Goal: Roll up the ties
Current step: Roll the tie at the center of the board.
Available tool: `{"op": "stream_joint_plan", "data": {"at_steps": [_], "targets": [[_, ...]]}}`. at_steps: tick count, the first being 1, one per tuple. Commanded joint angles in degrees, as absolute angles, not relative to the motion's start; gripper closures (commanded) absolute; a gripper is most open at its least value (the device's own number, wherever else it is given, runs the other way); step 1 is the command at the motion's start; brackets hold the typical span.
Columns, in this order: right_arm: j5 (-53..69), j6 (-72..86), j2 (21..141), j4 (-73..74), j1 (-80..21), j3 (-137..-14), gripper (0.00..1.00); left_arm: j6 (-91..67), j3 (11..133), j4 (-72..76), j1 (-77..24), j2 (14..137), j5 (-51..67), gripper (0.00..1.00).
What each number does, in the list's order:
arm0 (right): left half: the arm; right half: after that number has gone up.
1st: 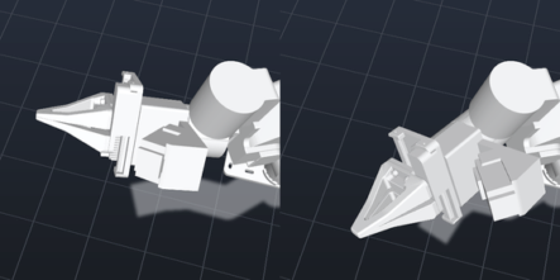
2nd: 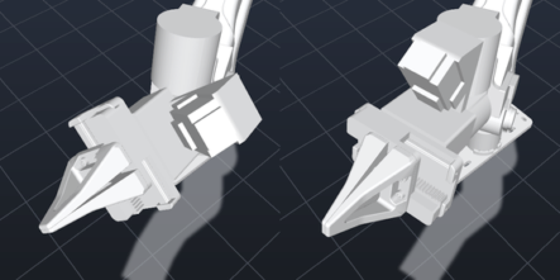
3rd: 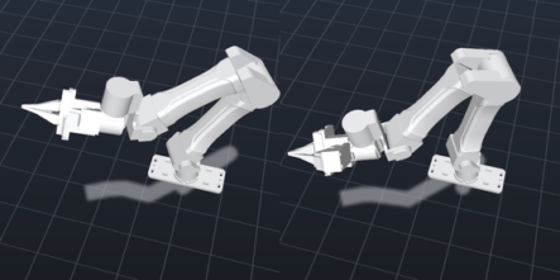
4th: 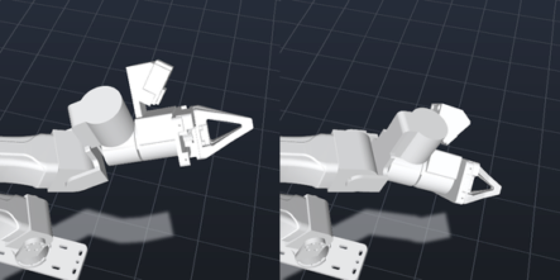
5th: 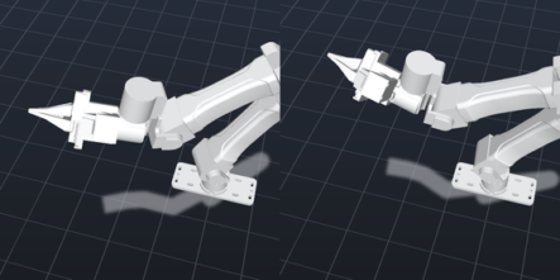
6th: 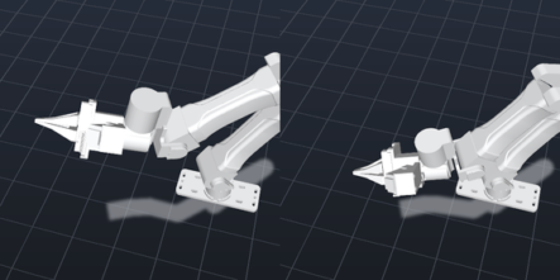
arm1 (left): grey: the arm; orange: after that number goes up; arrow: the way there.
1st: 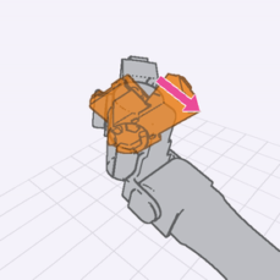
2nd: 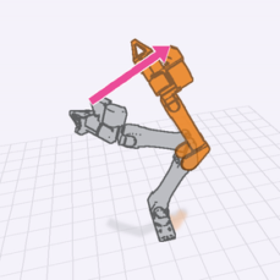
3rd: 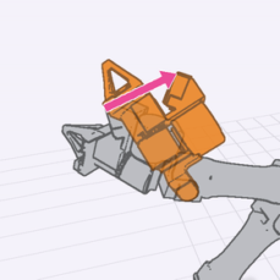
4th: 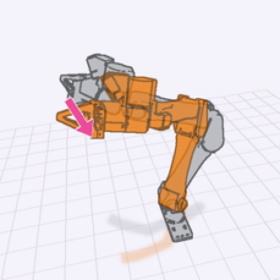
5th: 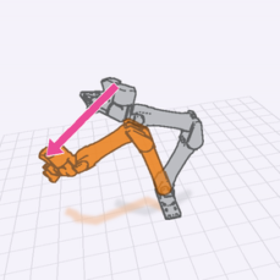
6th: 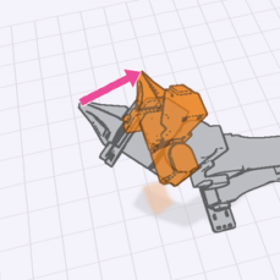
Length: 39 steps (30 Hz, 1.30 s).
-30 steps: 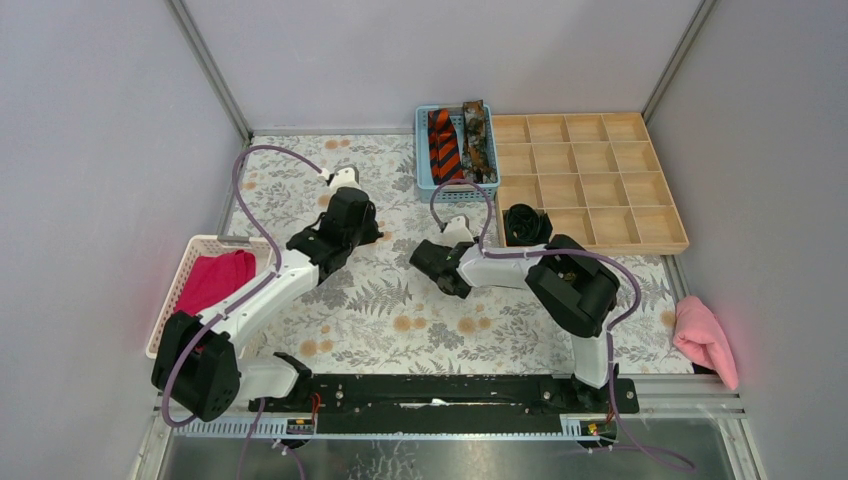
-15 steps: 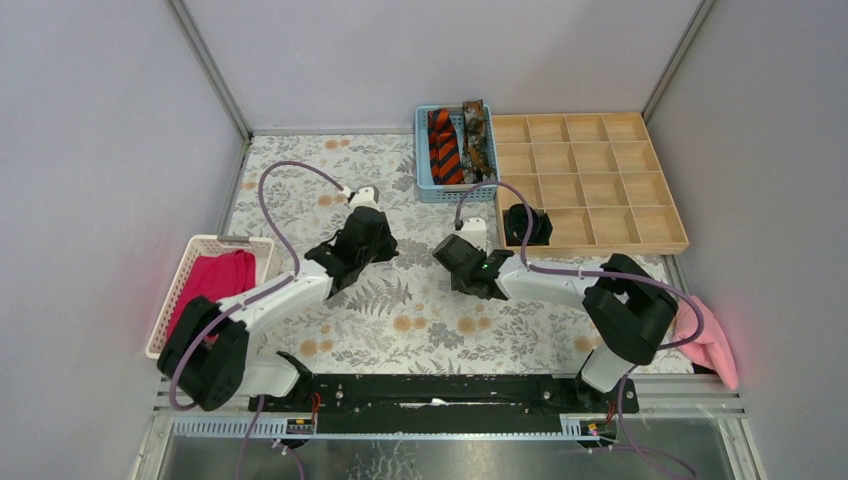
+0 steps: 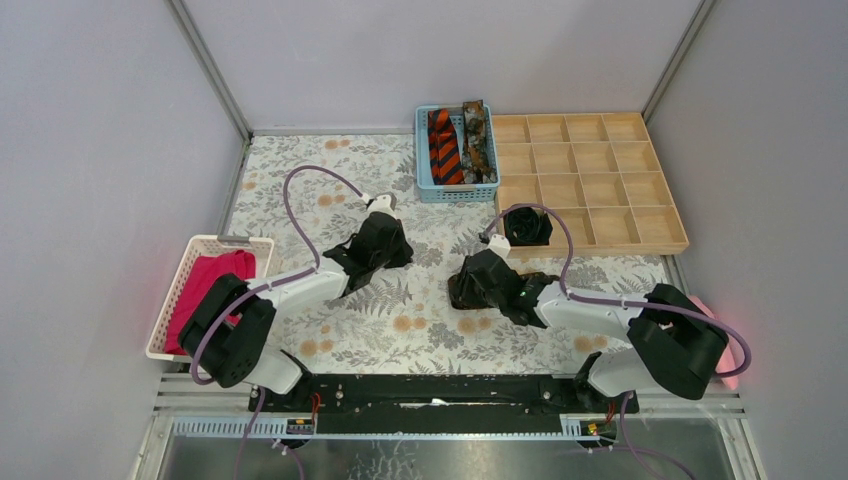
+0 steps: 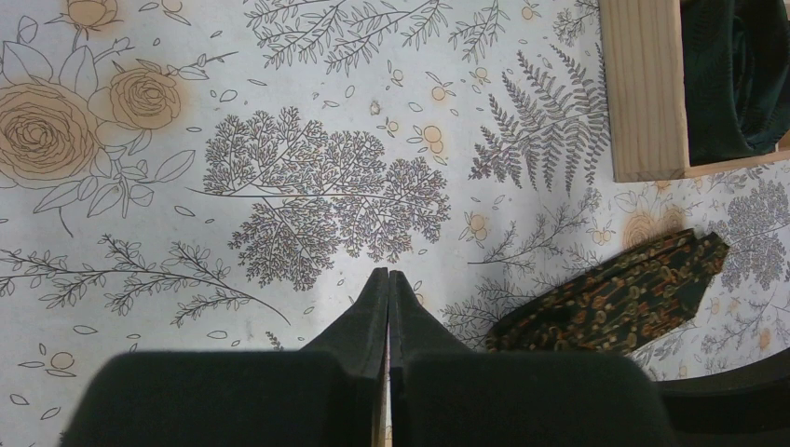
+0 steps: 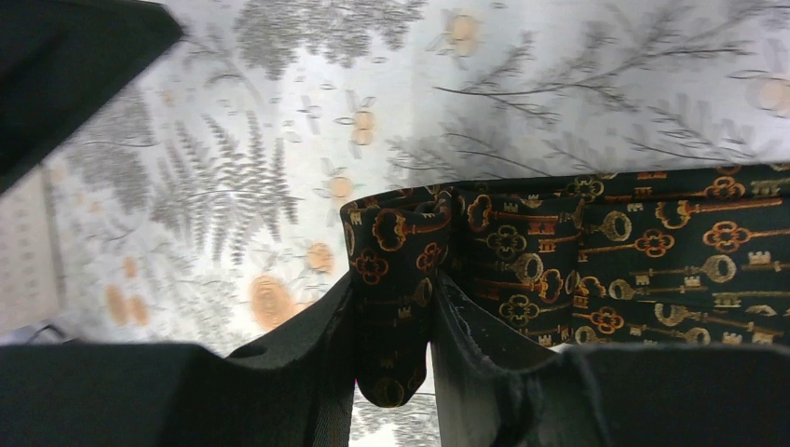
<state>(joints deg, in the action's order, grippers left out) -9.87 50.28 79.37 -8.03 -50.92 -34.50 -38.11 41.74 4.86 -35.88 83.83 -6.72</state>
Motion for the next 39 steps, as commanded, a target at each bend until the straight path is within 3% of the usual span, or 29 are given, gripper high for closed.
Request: {"op": "stream_joint_plan", "data": {"at_steps": [1,8,14,31,39], "targets": [[-3.3,52.8,81.3,-15.8,-50.4,-36.2,0.63,-37.7,40.9,7.6,-36.3,81.9,-9.0,1.00],[3.0,54.8,83.8,-21.7,-49.1,-35.1,0.64,-36.6,40.4,9.1,-36.3,83.8,-8.9,1.00],[10.0,60.2,84.5,-35.5,-45.9,-28.3,0.64,-37.1,40.2,11.6,-36.3,85.3,-6.8,1.00],[15.9,67.3,78.2,-47.1,-38.2,-14.9,0.65,-34.9,41.6,21.8,-40.4,91.3,-0.3,1.00],[17.0,69.2,73.7,-47.7,-35.1,-10.4,0.67,-31.0,46.7,26.5,-41.0,97.4,8.2,1.00]]}}
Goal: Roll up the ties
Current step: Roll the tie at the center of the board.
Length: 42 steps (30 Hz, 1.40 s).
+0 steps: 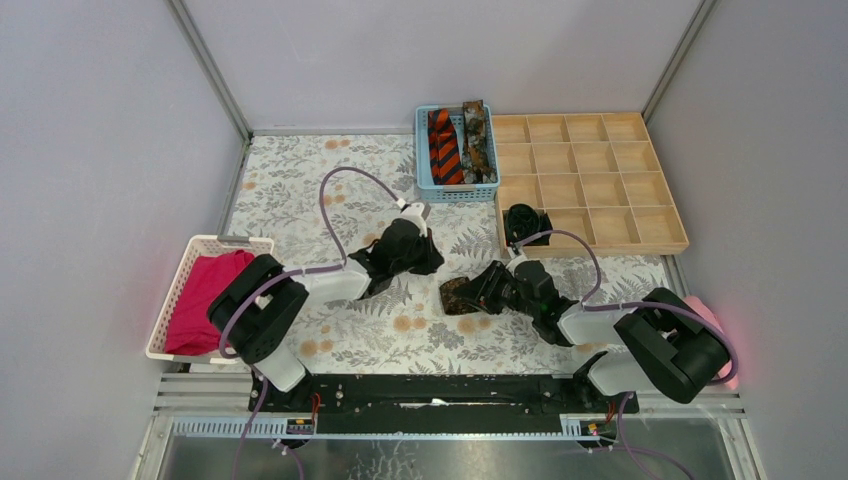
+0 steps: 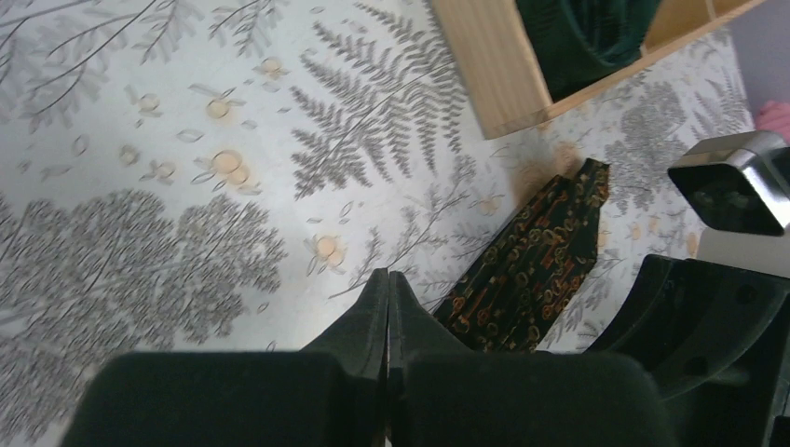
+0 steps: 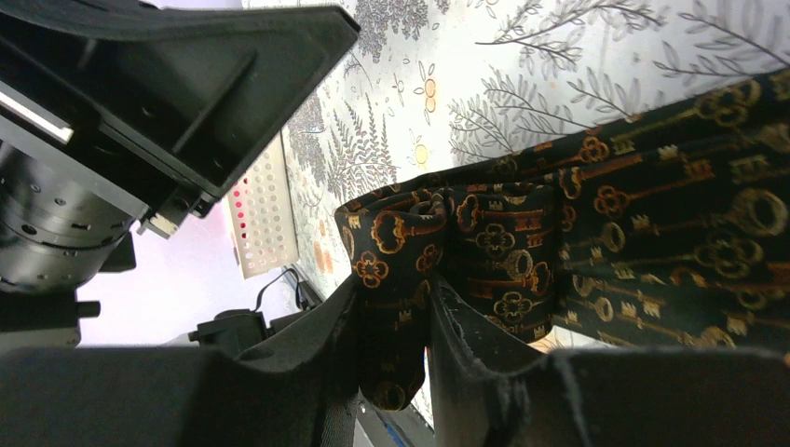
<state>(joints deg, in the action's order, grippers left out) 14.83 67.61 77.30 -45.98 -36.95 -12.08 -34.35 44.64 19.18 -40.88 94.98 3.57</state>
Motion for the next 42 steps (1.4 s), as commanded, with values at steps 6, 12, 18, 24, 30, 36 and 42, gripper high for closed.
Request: {"op": "stream_joint_plan", "data": {"at_steps": [6,12,18,24,30,36,42], "targets": [[18.5,68.0,71.9,-45.6,-33.7,-9.8,0.67,-28.4,49.5,33.2,-41.3,103.7,22.2,1.00],[19.9,67.3,73.0,-46.2,-33.1,-10.0,0.67,-21.5,55.9,26.2,-41.3,108.0,34.8,1.00],[20.6,67.1,74.5,-47.0,-32.7,-10.6,0.67,-16.6,58.3,19.4,-40.4,110.7,46.3,1.00],[20.7,66.3,74.4,-45.4,-32.5,-11.5,0.67,-9.1,62.3,8.0,-38.5,115.4,57.7,1.00],[19.8,64.9,72.6,-41.5,-32.3,-12.6,0.67,-3.0,67.7,-3.0,-38.4,119.5,58.2,1.00],[16.4,61.7,66.4,-32.3,-31.9,-14.2,0.67,-0.5,68.8,-6.1,-37.7,119.0,59.5,1.00],[12.4,59.6,62.9,-23.4,-31.4,-15.2,0.67,-0.4,70.9,-7.8,-37.8,120.6,60.0,1.00]]}}
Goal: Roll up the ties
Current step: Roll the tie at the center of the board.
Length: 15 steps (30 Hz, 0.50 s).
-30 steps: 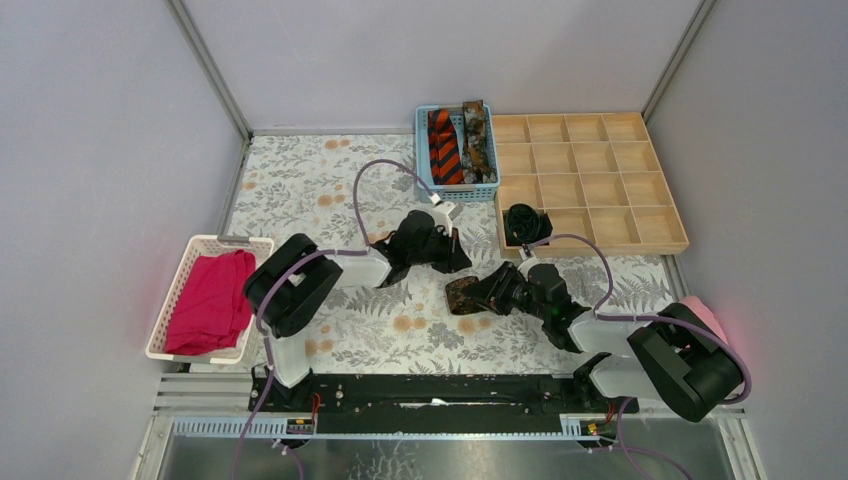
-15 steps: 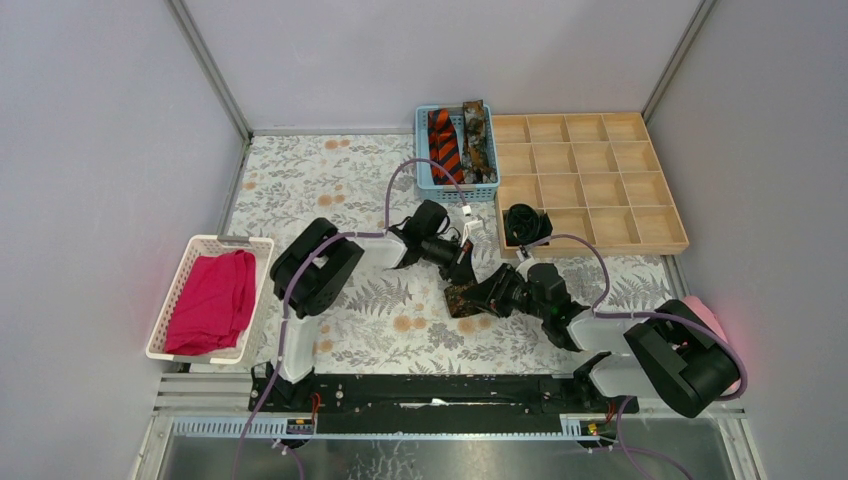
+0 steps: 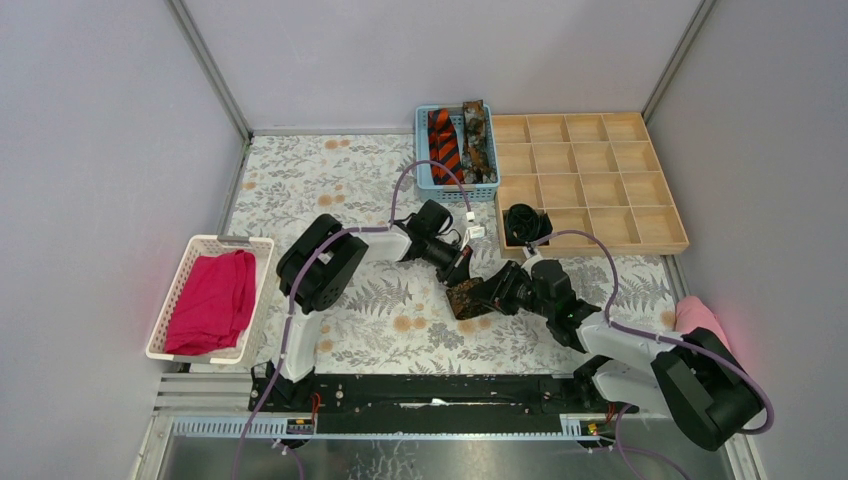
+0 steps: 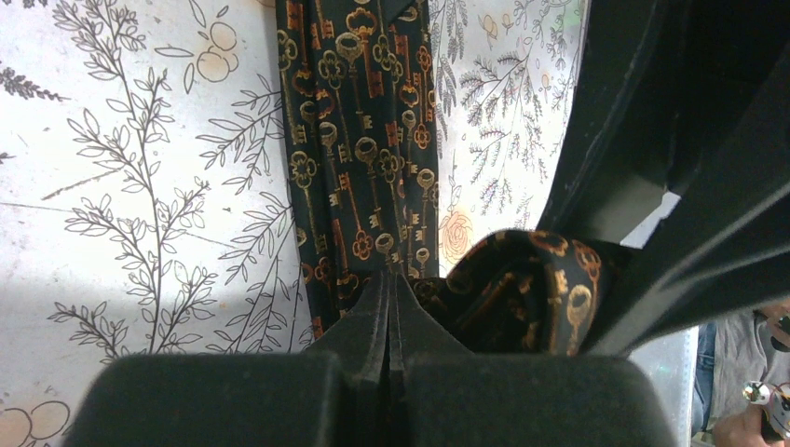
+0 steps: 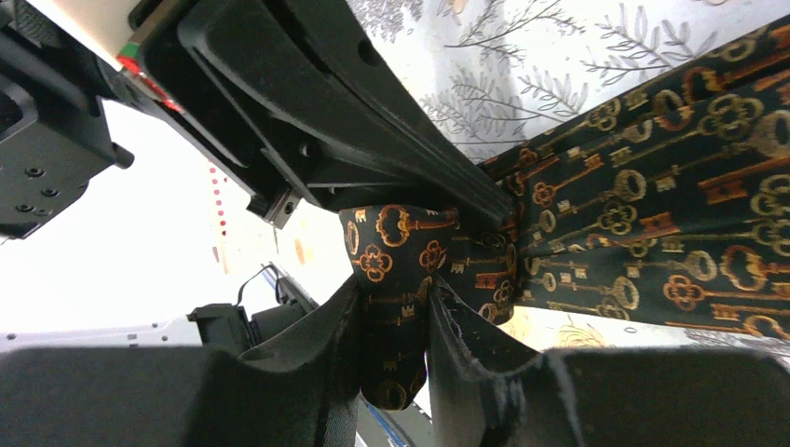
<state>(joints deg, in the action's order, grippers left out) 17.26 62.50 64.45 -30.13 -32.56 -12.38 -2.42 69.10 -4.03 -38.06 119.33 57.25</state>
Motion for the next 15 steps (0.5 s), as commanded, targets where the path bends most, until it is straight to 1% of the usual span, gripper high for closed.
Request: {"op": "stream_joint_plan", "data": {"at_steps": [1,12,15], "targets": [[12.4,59.6,63.2,-22.8,-31.3,-15.2,0.67,-0.4,71.1,-8.0,-37.8,120.8,59.9,1.00],[7.4,55.6,68.0,-15.0,-30.8,-18.0,0.67,1.7,73.8,-10.9,-37.7,122.1,59.1,1.00],[6.6,54.4,68.5,-14.8,-30.7,-18.3,0.67,1.8,74.2,-11.2,-37.8,121.9,58.9,1.00]]}}
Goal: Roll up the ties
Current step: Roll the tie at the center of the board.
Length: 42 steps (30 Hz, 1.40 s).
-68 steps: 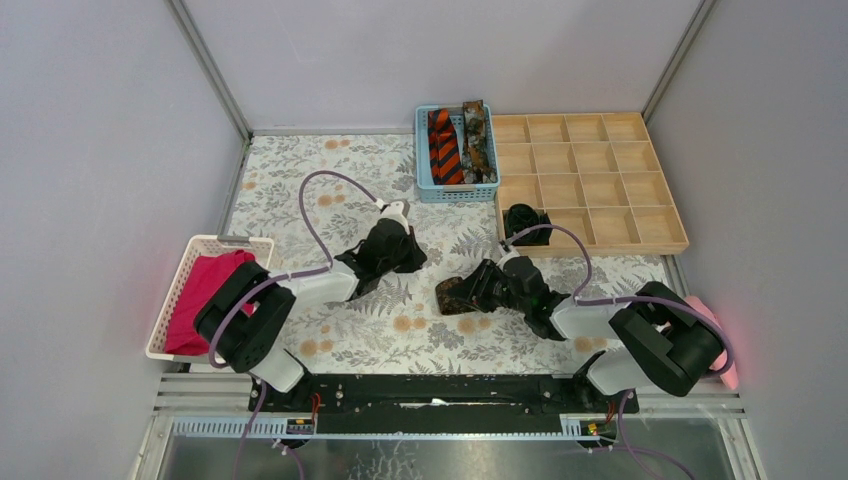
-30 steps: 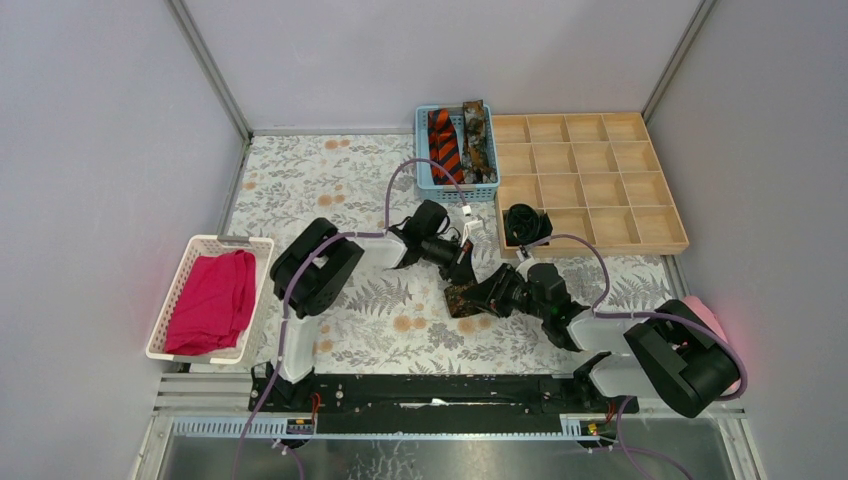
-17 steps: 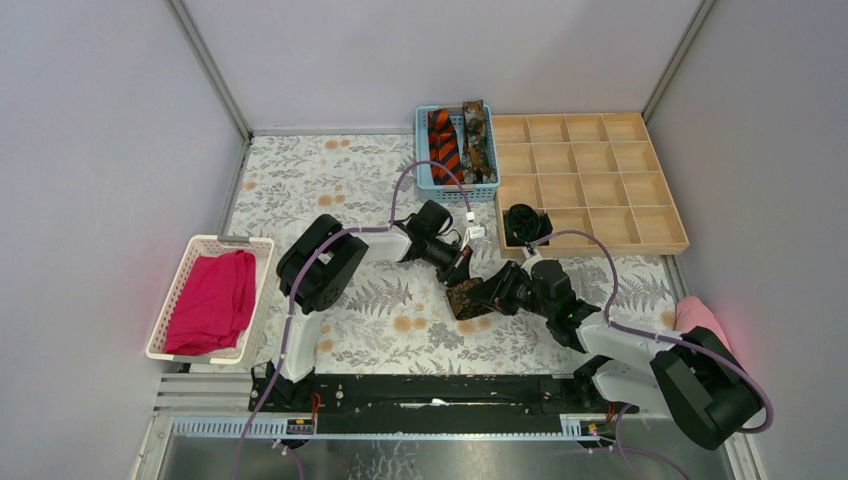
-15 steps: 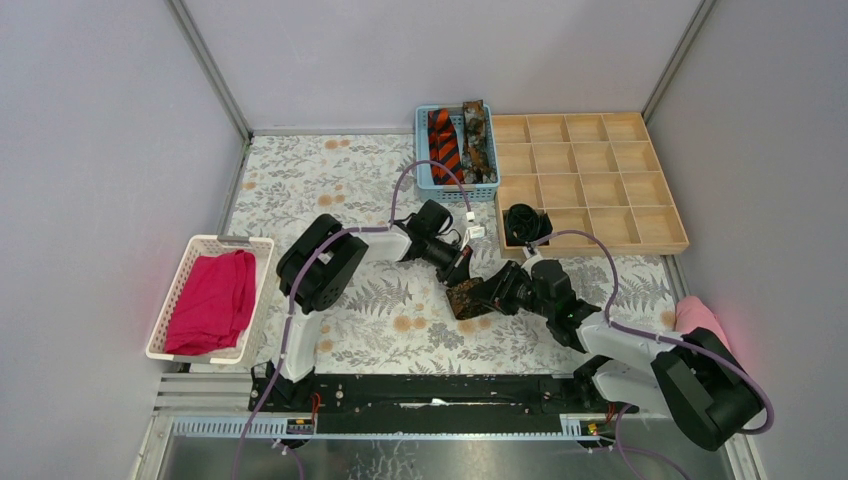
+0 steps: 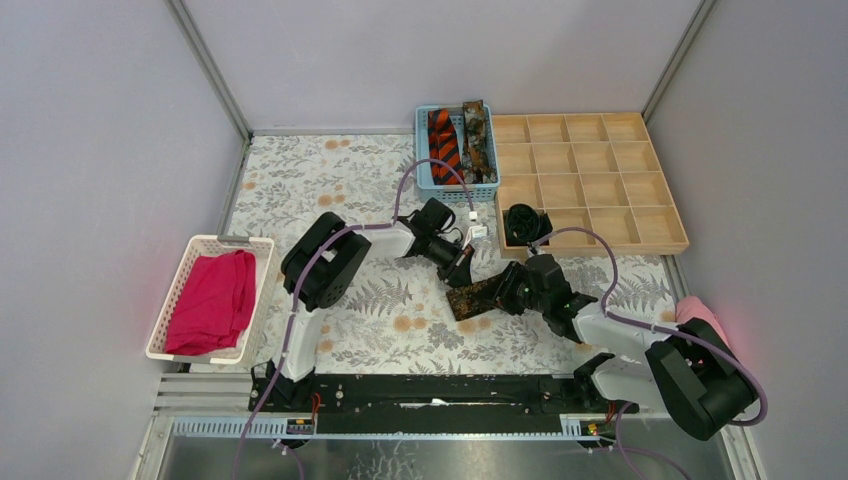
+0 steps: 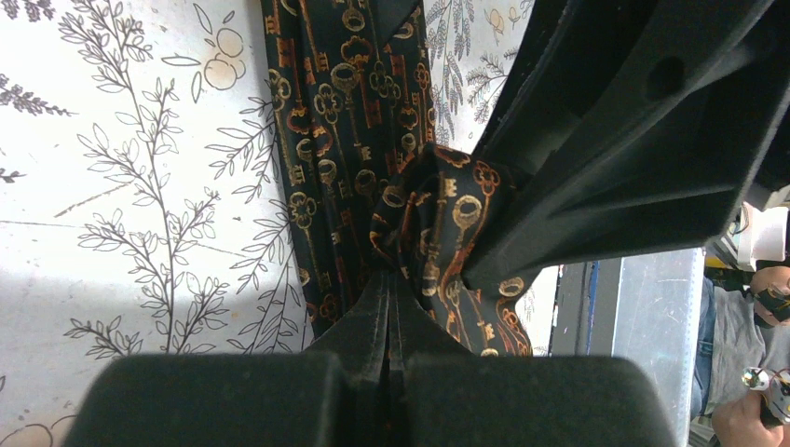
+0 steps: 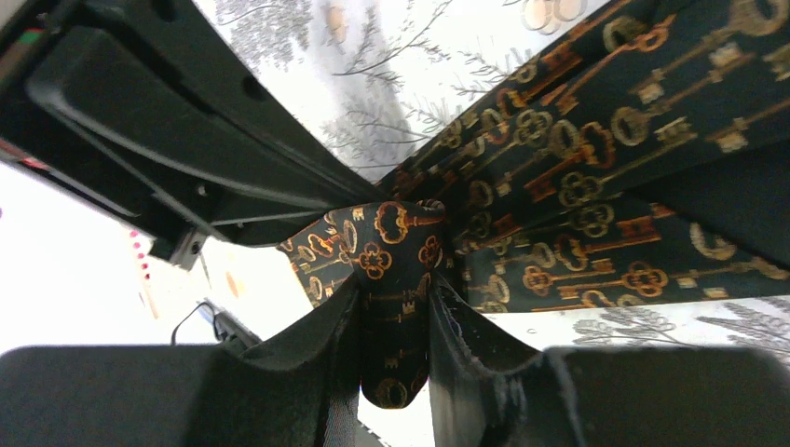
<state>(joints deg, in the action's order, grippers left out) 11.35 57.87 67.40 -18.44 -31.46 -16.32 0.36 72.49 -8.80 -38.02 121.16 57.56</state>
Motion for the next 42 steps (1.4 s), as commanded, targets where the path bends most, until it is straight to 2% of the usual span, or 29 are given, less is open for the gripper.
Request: {"op": "stream_joint_plan", "data": {"at_steps": [1,11,22,29,33,42], "targets": [[6.3,53.7,69.0,-14.4,-30.7,-18.9,0.66,1.8,74.3,-11.1,-37.8,121.9,58.9,1.00],[4.8,47.5,76.4,-8.1,-30.6,-26.0,0.67,-0.6,75.9,-9.5,-37.5,122.8,56.9,1.00],[4.1,44.8,80.8,-4.3,-30.6,-28.1,0.70,-10.9,75.7,-4.7,-35.4,116.4,42.3,0.98],[3.6,44.1,80.1,-1.9,-30.6,-28.3,0.71,-16.7,71.5,0.7,-35.3,110.8,38.3,0.96],[2.5,43.2,80.4,-0.4,-30.7,-28.6,0.72,-18.7,66.6,2.7,-35.8,107.0,40.1,1.00],[3.6,42.4,81.1,-1.4,-30.7,-29.1,0.72,-18.3,59.9,-0.8,-39.7,102.9,36.7,1.00]]}}
